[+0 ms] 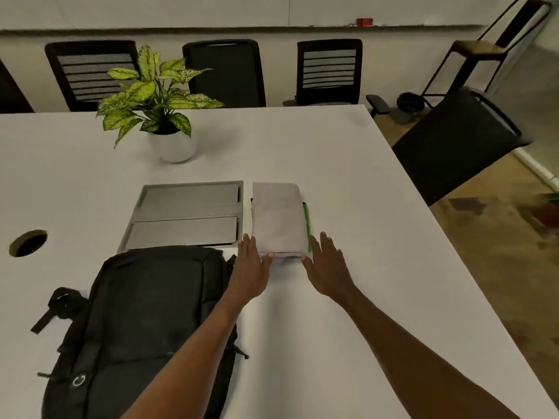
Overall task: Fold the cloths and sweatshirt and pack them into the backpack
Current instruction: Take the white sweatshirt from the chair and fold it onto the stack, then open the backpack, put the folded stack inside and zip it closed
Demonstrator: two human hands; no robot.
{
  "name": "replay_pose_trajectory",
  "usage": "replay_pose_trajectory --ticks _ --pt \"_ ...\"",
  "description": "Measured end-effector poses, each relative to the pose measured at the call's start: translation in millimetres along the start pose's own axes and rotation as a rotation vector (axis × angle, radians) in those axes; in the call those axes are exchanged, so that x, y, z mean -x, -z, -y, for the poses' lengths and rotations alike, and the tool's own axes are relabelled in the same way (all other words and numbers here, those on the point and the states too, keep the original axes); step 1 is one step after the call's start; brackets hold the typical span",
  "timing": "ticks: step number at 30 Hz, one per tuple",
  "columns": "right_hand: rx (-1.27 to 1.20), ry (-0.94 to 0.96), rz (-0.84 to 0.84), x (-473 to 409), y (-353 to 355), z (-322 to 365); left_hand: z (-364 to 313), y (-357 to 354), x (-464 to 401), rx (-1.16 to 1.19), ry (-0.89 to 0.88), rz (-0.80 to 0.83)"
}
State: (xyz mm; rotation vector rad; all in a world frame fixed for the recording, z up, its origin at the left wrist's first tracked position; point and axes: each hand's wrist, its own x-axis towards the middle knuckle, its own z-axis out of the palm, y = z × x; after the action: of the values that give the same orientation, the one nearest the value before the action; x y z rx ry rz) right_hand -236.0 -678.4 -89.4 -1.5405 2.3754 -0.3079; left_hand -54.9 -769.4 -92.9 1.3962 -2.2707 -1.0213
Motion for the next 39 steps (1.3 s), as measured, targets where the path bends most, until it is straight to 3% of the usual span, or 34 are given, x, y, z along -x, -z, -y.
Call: replay_pose_trajectory --ticks 7,20,39 --pt "-0.005 -0.038 0.03 55 -5 11 1 -2 45 -0.029 0.016 0.003" --pt "-0.032 -0.001 -0.075 153 -17 -6 -11 -17 141 -0.124 0.016 -0.073" --pt "-0.067 -0.012 0.026 268 -57 -35 9 -16 278 -0.086 0.1 -0.189"
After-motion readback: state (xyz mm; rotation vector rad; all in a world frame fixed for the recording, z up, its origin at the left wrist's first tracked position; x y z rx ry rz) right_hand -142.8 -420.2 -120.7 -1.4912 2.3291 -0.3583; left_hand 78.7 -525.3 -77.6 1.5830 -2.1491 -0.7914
